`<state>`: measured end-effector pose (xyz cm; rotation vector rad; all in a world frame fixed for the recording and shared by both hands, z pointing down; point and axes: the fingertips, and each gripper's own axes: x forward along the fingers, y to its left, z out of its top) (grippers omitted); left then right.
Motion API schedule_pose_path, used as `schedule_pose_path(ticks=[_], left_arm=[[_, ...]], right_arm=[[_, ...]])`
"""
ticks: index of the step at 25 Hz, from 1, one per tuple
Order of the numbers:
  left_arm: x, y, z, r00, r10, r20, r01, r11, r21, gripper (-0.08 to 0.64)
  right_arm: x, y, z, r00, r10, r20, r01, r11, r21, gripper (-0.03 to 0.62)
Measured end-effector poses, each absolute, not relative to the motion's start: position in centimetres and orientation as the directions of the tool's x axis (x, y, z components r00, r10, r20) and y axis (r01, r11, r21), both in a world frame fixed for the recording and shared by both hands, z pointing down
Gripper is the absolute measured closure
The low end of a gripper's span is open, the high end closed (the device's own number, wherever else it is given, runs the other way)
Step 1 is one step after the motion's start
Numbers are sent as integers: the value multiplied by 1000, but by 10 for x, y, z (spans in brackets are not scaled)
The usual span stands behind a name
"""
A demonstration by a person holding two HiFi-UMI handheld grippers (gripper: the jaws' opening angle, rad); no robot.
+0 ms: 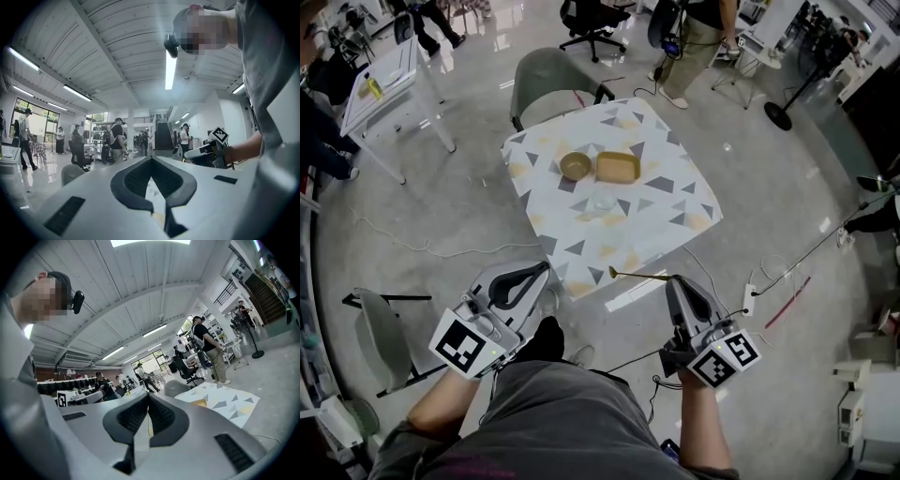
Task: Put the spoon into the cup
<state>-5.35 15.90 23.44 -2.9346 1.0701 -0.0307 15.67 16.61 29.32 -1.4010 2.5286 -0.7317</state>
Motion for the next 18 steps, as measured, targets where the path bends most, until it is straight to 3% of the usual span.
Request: schedule_pose_path(ticks=[18], left_arm=[[-89,31,265,809,-584,74,-587,-809,33,545]], right_arm=[[124,52,310,-484,-860,160,-794,354,-495,569]])
